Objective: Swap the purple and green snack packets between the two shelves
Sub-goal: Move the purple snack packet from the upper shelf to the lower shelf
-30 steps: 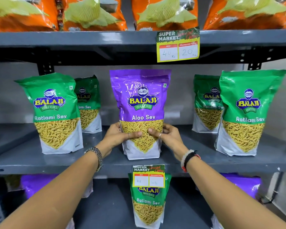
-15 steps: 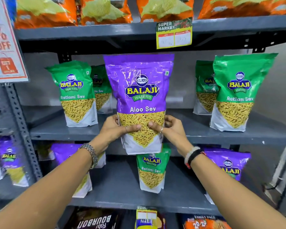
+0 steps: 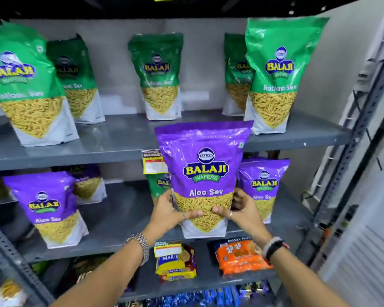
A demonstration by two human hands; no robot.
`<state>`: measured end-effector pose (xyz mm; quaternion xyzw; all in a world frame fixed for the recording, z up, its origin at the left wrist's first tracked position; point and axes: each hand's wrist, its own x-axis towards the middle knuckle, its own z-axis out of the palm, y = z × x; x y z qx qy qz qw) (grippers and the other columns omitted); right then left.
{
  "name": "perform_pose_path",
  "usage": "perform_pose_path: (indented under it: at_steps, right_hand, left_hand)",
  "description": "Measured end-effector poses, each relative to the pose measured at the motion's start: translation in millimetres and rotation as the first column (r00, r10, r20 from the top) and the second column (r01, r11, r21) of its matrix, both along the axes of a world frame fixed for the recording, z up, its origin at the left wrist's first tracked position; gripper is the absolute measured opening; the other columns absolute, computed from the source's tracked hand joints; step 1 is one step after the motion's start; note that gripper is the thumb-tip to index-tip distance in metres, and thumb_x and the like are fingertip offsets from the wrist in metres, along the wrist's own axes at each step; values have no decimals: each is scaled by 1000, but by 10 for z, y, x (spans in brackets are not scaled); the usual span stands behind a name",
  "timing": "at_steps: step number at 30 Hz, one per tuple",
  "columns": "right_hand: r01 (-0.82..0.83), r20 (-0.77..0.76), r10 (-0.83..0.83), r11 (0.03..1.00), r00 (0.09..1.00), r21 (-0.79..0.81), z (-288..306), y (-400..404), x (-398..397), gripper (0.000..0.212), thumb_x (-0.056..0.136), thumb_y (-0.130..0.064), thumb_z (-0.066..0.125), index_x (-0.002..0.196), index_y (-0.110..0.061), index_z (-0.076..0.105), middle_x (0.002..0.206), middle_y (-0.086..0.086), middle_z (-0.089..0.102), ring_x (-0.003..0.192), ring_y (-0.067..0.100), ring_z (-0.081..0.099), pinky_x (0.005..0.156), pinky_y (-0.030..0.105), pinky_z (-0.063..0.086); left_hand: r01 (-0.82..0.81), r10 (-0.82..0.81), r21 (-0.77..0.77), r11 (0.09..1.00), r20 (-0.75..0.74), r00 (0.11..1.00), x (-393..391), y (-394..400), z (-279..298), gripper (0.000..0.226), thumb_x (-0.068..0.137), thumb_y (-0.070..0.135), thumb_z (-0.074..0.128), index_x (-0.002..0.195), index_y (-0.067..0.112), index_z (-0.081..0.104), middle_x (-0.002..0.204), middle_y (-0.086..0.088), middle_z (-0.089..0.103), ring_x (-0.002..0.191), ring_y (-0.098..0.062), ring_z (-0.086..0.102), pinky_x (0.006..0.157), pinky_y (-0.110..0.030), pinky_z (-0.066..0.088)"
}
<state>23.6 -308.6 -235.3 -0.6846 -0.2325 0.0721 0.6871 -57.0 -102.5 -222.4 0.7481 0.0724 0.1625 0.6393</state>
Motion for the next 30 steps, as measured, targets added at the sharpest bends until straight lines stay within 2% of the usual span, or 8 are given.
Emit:
perform_pose_path:
  at_steps: [3,6,8,11,15,18,24,30]
  right_hand:
    - [49,-74,-52,998,996,-50,-358,-160,163,74,43,-35,92,106,-12,61,103,8,75,98,23,71,85,36,57]
    - [82,-126,-94,992,988,-100,-591,-271,289,75,46,-31,92,110,-8,60,104,4,76,99,20,70,81,30,55]
    - [96,-142,-114,987,983,-131,-715,-297,382,68,52,-18,90,112,-8,58,103,2,76,100,19,70,81,29,56]
    - [107,-147,-133,979,980,-173,-880,-313,500,79,52,-28,90,119,-5,53,113,10,71,105,22,68,83,31,55]
    - [113,-178,-158,964,971,-239,-1095,-282,742,79,58,-22,88,125,-11,48,121,11,67,110,23,65,89,39,55]
    - [113,-179,-168,952,969,-284,-1218,-193,923,74,61,-10,84,125,-7,47,122,12,65,108,14,66,88,35,54]
    - [139,-197,-199,949,960,-281,-1359,43,1162,77,53,-39,88,118,-20,52,119,6,68,112,24,64,98,53,50]
    - [195,-204,-270,926,941,-323,-1324,223,1254,79,55,-41,85,120,-16,48,121,2,65,115,20,61,103,44,47]
  left_hand:
    - [58,-61,-32,998,-102,993,259,-119,-382,95,24,38,96,106,8,59,107,-12,73,99,-24,70,89,-51,56]
    - [87,-100,-81,993,-181,978,508,-216,-682,98,17,44,95,103,13,59,106,-10,73,99,-23,70,88,-49,57]
    - [110,-129,-107,988,-187,974,676,-266,-843,97,13,48,93,99,19,57,101,-5,73,93,-14,71,79,-36,60]
    - [153,-170,-108,982,-180,969,869,-293,-1014,107,16,43,93,109,8,54,102,0,70,86,0,70,68,-17,56]
    - [197,-211,-84,977,-240,947,1157,-203,-1226,109,25,40,95,119,5,51,116,-10,69,106,-20,67,84,-33,58]
    - [200,-212,-72,977,-285,935,1336,-118,-1352,108,24,42,94,118,11,50,113,-3,69,104,-16,67,87,-33,57]
    - [173,-178,-40,984,-291,940,1595,20,-1400,83,44,7,92,113,24,48,106,8,66,102,-15,63,74,-13,54]
    - [135,-136,-23,991,-302,944,1717,151,-1487,109,21,54,90,118,26,49,119,-3,68,110,-19,63,94,-43,53]
